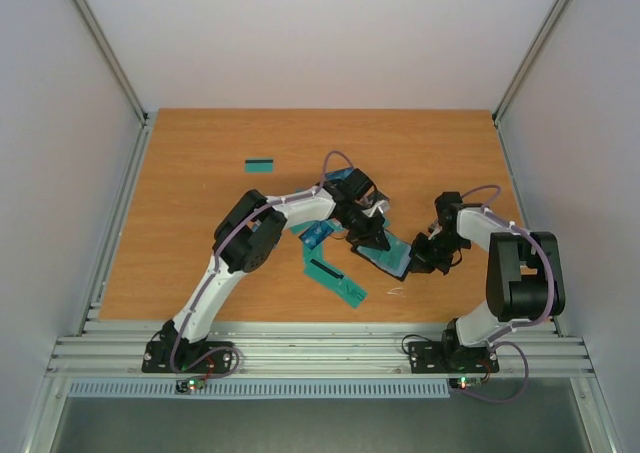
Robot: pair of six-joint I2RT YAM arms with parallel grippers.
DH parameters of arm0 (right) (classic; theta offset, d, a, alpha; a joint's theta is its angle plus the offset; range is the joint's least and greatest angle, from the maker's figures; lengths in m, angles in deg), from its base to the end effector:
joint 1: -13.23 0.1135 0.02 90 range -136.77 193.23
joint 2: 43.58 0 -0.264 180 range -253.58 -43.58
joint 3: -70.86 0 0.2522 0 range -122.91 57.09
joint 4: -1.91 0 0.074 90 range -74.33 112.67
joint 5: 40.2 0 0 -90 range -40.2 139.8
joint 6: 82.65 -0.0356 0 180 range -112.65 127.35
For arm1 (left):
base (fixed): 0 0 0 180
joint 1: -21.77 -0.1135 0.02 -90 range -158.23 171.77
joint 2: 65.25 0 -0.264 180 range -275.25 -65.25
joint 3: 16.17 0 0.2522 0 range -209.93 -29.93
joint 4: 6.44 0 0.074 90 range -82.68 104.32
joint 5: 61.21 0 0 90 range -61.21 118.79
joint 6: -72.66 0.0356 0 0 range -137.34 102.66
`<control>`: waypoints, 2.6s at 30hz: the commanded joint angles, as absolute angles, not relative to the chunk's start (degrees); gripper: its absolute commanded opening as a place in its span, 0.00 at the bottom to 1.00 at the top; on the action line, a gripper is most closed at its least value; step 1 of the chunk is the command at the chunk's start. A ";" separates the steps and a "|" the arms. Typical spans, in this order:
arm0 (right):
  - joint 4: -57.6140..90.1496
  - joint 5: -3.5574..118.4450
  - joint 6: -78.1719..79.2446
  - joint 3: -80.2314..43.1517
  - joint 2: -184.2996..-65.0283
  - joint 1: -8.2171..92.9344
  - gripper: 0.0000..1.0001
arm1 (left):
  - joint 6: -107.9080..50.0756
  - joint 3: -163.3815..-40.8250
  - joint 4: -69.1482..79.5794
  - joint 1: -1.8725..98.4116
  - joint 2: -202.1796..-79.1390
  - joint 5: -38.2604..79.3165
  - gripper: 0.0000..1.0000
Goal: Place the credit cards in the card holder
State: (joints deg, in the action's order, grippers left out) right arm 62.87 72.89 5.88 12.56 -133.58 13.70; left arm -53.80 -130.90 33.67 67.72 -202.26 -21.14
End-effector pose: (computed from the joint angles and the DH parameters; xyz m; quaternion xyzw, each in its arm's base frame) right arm 0.2295 0.0158 0.1383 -0.0132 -0.9794 -0.1997 0.0261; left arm 0.3221 -0.3721 0.1120 -0.1732 -0.8690 0.4509 0.1073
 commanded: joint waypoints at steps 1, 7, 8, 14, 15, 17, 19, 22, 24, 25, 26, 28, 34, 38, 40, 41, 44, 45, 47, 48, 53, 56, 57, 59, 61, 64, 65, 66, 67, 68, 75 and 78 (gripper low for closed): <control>57.48 73.74 6.42 12.62 -136.26 14.17 0.01 | -49.37 -133.56 40.40 68.97 -205.77 -18.34 0.01; 56.95 74.98 6.39 12.23 -137.35 14.12 0.01 | -47.11 -136.23 44.75 69.10 -206.32 -18.21 0.09; 56.98 74.97 6.38 12.30 -137.24 14.17 0.01 | -46.28 -136.74 46.19 69.10 -205.87 -17.28 0.12; 56.99 75.43 6.44 12.44 -136.91 14.12 0.01 | -44.20 -138.02 49.96 69.06 -201.72 -13.02 0.40; 56.98 75.48 6.41 12.38 -137.03 14.12 0.01 | -43.83 -138.64 50.68 69.10 -201.74 -12.74 0.44; 56.97 75.48 6.41 12.36 -137.30 14.16 0.01 | -43.28 -139.73 52.05 69.07 -201.66 -11.83 0.47; 56.98 75.50 6.41 12.18 -137.41 14.19 0.01 | -42.23 -141.06 53.77 69.06 -201.75 -10.36 0.51; 56.94 75.55 6.44 11.97 -137.66 14.16 0.01 | -40.56 -142.79 55.83 69.07 -202.54 -8.93 0.54; 56.83 75.78 6.39 11.88 -137.88 14.12 0.01 | -39.93 -143.68 56.43 69.06 -203.15 -8.31 0.56; 56.76 75.88 6.45 11.86 -137.95 14.19 0.01 | -39.56 -144.07 56.78 69.06 -203.41 -7.90 0.57; 56.80 75.77 6.40 11.83 -137.93 14.13 0.01 | -39.35 -144.37 56.88 69.12 -203.56 -7.46 0.58; 56.74 75.76 6.39 11.71 -138.04 14.13 0.01 | -38.86 -144.71 56.72 69.31 -203.61 -6.74 0.60; 56.63 75.94 6.05 10.87 -138.91 14.11 0.01 | -36.26 -146.19 57.46 69.91 -204.47 -5.07 0.67; 57.12 75.57 5.48 9.88 -139.39 14.16 0.01 | -34.18 -146.72 58.67 69.98 -204.44 -2.77 0.76; 57.31 75.34 5.31 9.44 -139.53 14.12 0.01 | -33.04 -146.62 58.86 69.93 -204.03 -1.84 0.81; 57.41 75.37 5.18 9.19 -139.62 14.16 0.01 | -32.49 -146.52 58.91 69.93 -203.84 -1.34 0.83; 57.67 75.27 5.03 8.65 -139.94 14.15 0.01 | -31.14 -145.99 58.22 69.99 -203.31 -1.34 0.87; 57.83 75.25 5.04 8.52 -139.92 14.20 0.01 | -30.87 -145.78 57.79 69.98 -203.14 -1.54 0.89; 58.02 75.03 5.09 8.34 -139.91 14.22 0.01 | -30.33 -145.14 56.73 69.98 -202.58 -2.18 0.95; 58.08 74.96 5.07 8.32 -139.96 14.21 0.01 | -29.99 -144.57 55.88 69.94 -202.13 -2.38 0.98; 58.34 74.72 4.90 7.61 -140.71 14.25 0.01 | -28.76 -141.50 52.34 69.93 -200.25 -1.64 0.99; 58.59 74.65 4.72 6.82 -141.28 14.20 0.01 | -28.04 -139.61 50.50 69.96 -199.47 -0.58 0.99; 58.64 74.65 4.59 6.58 -141.43 14.22 0.01 | -27.90 -139.04 50.10 69.94 -199.34 -0.49 0.99; 58.73 74.77 4.50 6.20 -141.80 14.35 0.01 | -27.58 -138.40 49.44 69.96 -199.46 -0.64 0.97; 58.74 74.94 4.28 5.93 -142.05 14.49 0.01 | -27.28 -138.01 48.92 69.94 -199.81 -0.91 0.95; 58.61 75.47 4.13 5.49 -142.34 14.80 0.01 | -26.81 -138.25 48.88 70.13 -200.56 -1.61 0.93; 58.57 75.68 4.11 5.30 -142.41 14.91 0.01 | -26.55 -138.41 48.97 70.31 -200.79 -1.61 0.92; 58.49 75.95 4.10 5.08 -142.53 14.98 0.01 | -26.30 -138.70 49.16 70.66 -200.97 -1.62 0.91; 58.32 76.40 4.10 4.92 -142.62 15.14 0.01 | -25.77 -139.19 49.68 71.11 -201.28 -1.55 0.90; 58.09 76.75 4.08 4.82 -142.61 15.23 0.01 | -25.28 -139.75 50.22 71.53 -201.57 -1.34 0.89; 57.16 78.09 4.14 3.96 -143.03 15.33 0.01 | -23.69 -142.86 54.23 74.69 -202.80 1.77 0.83; 56.99 78.95 4.56 3.22 -143.30 15.34 0.01 | -23.62 -142.83 55.33 75.51 -202.88 2.49 0.81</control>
